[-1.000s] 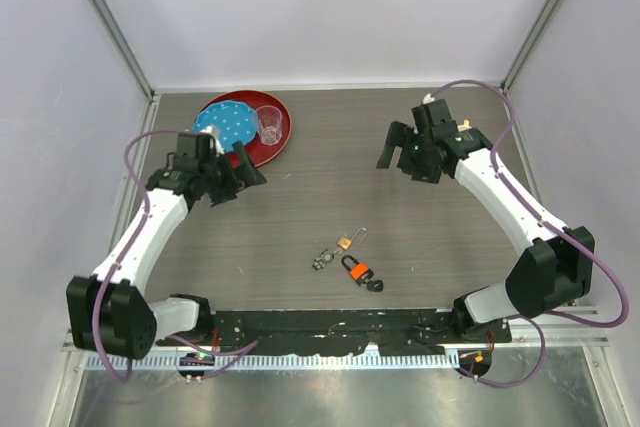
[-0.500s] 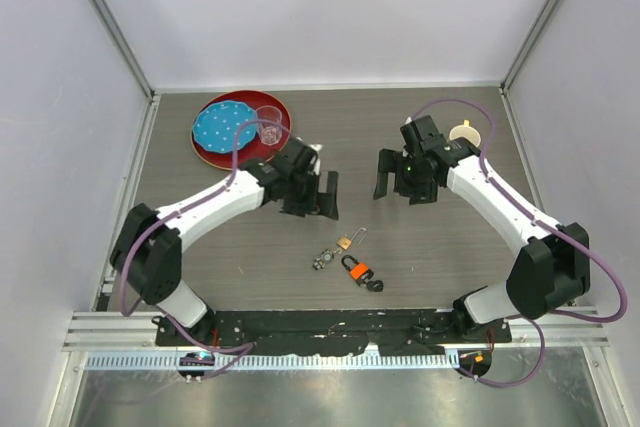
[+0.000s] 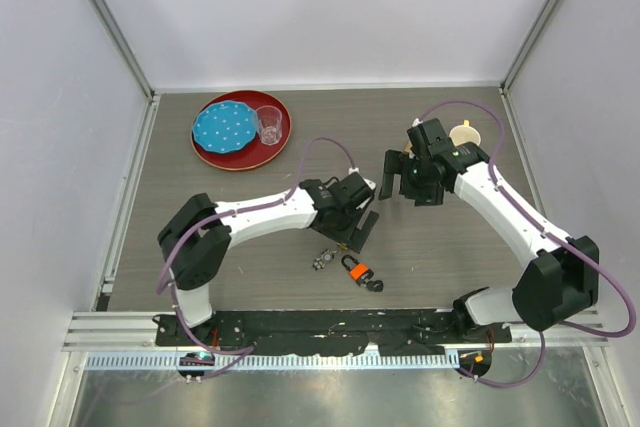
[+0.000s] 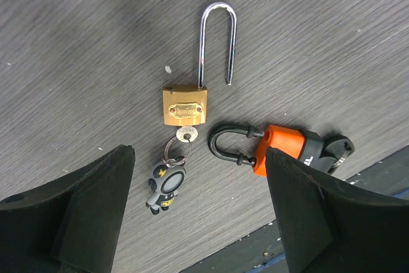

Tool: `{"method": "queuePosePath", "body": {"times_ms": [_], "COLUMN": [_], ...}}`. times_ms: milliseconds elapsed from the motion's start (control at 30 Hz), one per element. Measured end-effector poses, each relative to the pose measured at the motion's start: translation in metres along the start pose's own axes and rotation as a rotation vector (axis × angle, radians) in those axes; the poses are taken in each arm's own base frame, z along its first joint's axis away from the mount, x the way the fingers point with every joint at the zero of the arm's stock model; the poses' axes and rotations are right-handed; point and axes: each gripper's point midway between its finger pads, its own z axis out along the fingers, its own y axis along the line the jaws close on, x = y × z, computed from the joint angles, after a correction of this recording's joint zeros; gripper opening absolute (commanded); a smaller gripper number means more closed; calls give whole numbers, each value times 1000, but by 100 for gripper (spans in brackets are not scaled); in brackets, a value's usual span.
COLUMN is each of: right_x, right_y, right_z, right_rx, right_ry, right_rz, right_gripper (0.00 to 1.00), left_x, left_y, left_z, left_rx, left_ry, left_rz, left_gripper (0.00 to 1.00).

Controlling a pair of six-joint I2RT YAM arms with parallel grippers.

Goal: Lock with the key
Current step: Pick up the lock from the center of the board.

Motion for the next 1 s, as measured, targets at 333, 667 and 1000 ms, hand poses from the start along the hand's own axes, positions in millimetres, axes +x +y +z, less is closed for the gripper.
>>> {"method": "queuePosePath", "body": {"times_ms": [333, 667, 1000], "right_x": [0, -3, -4], "right_y": [-11, -16, -15], "right_z": [-1, -6, -13], "right_rx": [17, 21, 6], "right_ry": [-8, -29, -64], "right_rz": [31, 44, 42], "right_gripper": [97, 96, 96], "left_x": [15, 17, 8], "left_y": [7, 13, 13], "left_z": [25, 43, 49], "left_rx": [-71, -97, -113], "left_ry": [26, 41, 18], "left_rz": [59, 108, 113], "left_gripper": [69, 61, 49]}}
